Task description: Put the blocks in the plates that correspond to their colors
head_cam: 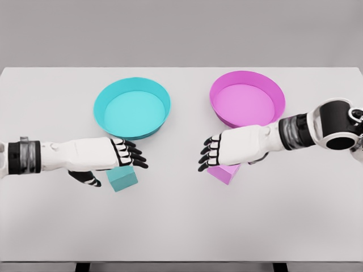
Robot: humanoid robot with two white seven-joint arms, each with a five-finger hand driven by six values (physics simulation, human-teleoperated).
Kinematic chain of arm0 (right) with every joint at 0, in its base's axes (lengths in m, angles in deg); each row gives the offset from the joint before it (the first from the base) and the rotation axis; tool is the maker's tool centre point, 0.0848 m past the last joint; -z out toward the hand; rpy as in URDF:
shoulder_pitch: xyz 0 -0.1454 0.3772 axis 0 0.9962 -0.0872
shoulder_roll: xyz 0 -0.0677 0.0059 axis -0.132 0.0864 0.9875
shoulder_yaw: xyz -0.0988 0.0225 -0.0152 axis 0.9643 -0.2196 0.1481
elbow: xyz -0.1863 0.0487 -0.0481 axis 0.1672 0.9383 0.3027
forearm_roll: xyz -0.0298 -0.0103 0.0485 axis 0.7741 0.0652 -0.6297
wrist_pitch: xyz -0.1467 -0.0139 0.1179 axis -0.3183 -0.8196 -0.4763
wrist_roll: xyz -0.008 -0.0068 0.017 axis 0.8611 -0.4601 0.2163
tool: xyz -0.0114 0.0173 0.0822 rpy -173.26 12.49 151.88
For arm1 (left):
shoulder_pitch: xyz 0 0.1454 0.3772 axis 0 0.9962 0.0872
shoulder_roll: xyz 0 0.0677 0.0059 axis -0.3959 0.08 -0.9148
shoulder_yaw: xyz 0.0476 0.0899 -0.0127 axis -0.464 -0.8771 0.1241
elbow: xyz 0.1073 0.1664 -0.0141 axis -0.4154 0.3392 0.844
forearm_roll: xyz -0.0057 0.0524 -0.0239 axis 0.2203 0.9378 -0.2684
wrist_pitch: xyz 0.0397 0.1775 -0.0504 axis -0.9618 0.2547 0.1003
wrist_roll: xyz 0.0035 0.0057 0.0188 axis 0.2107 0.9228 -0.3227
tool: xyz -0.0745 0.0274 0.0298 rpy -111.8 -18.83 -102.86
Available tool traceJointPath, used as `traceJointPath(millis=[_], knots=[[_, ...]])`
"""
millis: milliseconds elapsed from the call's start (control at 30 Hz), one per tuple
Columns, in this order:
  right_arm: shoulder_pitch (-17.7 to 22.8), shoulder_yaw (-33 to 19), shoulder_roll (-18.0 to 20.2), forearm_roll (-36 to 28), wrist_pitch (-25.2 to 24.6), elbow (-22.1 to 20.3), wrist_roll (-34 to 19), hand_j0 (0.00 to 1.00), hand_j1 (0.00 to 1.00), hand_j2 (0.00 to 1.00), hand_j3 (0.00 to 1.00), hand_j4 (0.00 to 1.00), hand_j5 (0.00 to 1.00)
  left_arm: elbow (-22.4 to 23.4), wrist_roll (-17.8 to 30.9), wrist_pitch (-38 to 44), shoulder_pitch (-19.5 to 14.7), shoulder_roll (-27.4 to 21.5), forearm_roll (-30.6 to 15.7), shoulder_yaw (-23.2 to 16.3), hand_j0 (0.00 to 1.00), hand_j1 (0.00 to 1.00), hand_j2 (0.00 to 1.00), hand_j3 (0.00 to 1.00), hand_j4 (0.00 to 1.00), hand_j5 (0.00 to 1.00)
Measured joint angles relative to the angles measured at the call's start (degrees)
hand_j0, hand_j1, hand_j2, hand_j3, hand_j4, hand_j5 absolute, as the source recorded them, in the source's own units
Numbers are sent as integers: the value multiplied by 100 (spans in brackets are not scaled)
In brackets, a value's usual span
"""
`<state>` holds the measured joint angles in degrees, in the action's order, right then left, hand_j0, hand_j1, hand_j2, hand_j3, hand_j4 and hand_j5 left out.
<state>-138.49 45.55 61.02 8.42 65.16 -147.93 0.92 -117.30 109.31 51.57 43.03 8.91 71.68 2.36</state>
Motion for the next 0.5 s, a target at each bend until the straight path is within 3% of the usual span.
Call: traceJointPath(millis=[500], knots=[[-9,239,-275,237,-1,304,0,100,100,100,100,100,100,187,0,0,-18,162,226,-133,100,100,100,100,100,100]])
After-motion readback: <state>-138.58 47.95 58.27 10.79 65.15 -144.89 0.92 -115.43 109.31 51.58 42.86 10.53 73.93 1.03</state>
